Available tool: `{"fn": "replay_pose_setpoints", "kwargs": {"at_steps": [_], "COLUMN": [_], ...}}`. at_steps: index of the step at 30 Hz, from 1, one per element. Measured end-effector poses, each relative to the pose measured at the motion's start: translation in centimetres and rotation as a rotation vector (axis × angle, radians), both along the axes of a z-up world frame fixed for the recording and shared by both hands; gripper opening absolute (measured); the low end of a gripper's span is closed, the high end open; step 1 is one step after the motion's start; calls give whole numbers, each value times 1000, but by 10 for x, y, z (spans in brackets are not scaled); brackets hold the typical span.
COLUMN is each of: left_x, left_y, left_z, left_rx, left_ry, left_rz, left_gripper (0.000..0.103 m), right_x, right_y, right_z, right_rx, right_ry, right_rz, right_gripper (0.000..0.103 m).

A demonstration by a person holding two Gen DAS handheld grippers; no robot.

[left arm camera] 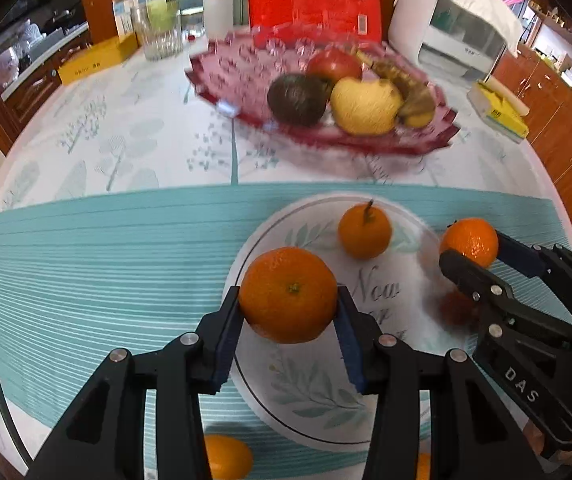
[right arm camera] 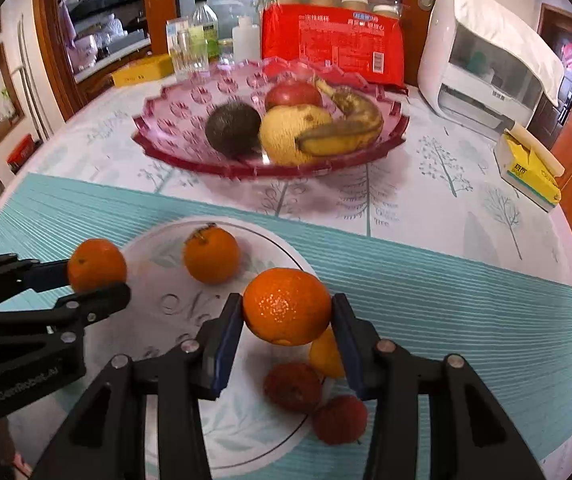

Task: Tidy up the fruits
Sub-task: 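Carry both oranges over the pink bowl with both tools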

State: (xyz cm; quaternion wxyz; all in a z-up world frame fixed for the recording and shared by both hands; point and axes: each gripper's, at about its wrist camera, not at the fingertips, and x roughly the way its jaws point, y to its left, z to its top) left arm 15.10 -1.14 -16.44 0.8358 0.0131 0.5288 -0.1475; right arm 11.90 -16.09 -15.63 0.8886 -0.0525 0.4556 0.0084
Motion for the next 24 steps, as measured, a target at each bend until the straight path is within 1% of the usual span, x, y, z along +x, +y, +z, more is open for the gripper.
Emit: {"fn": "replay_pose_setpoints", "kwargs": {"at_steps": [5,10,12,14,17,20,24], "left_x": [-6,-10,-8,-4,3,15,38], "left_y": [1,11,15,19,23,23,19], "left_z": [44,94,113,134,163,191,219], "left_rx": [-11,-6,-10,-14,2,15,42], "left_ry": [-49,-117,-141,-173,-218,-264,-308], "left_rz": [4,3,2,3,3,-9,-22], "left_gripper": [44,44,44,44,44,44,44], "right_x": [-11,-21,-24,-25,-22,-13,4], "right_y": [4,11,13,15,18,19,18], "right_z": [37,90,115,136,167,189,209], "right_rx": [20,18,10,-9,-38,-61,-95], "right_ry": [-48,-137,-190,-239,-297,-330,-365], "right_rz": [19,49,64,74,101,120,129], "right_gripper": [45,45,45,45,45,45,45]}}
